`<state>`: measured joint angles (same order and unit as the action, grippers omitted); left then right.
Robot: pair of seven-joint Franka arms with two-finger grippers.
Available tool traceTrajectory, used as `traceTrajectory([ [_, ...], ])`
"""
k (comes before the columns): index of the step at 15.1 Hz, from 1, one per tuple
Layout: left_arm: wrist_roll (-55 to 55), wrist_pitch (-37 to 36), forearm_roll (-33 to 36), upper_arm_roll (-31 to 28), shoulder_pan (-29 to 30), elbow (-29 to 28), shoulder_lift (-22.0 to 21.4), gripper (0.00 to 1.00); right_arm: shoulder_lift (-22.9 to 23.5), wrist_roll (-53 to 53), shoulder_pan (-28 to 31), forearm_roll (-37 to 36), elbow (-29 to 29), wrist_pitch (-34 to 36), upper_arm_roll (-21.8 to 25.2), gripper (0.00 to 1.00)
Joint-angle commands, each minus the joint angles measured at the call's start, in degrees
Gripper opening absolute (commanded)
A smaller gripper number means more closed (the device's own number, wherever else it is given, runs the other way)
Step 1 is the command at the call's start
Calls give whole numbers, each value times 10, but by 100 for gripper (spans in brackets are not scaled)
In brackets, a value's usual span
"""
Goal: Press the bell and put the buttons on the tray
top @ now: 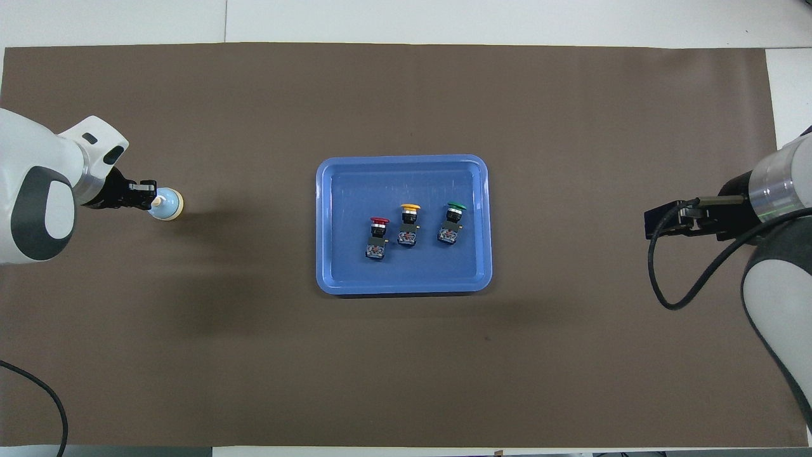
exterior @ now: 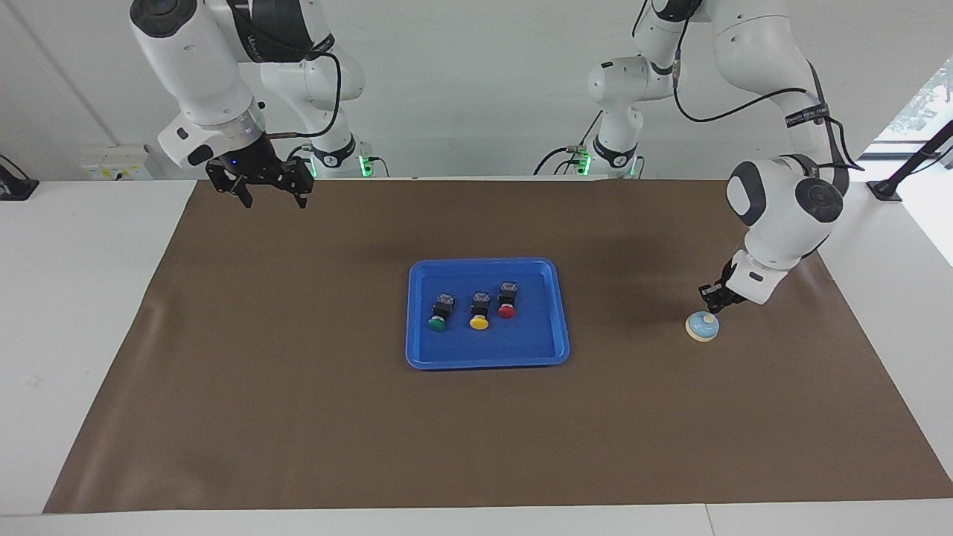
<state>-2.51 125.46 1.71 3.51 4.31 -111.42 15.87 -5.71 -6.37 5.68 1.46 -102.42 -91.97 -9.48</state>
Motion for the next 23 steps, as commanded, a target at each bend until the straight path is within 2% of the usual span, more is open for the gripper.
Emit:
traceTrajectory([
  [1,-3,31,7,1,-2,-6,23,0,-8,9,10,13,-6,6,-4,100],
  [3,-3,13,7,1,-2,5,23,0,-8,9,10,13,-6,6,-4,100],
  [7,-8,-171,7,3,-9,124,14,0,-8,9,10,13,-6,6,-4,100],
  [11,-18,-243,7,3,-22,136,-28,0,-8,9,10,13,-6,6,-4,100],
  [12,-20,-259,7,3,-22,139,-41,21,-8,9,10,13,-6,6,-4,100],
  [13,-20,-274,7,5,-23,137,-61,64,-8,9,10,13,-6,6,-4,100],
  [14,-21,-292,7,6,-25,133,-85,100,-8,9,10,13,-6,6,-4,100],
  [16,-19,-346,7,6,-36,127,-130,100,-8,9,10,13,-6,6,-4,100],
  [18,-17,-369,7,7,-36,127,-155,100,-8,9,10,13,-6,7,-4,100],
  [21,-18,-407,6,6,-34,128,-168,100,-8,9,10,13,-6,6,-4,100],
  [23,-14,-402,6,7,-36,127,-169,100,-8,9,10,13,-6,6,-4,100],
])
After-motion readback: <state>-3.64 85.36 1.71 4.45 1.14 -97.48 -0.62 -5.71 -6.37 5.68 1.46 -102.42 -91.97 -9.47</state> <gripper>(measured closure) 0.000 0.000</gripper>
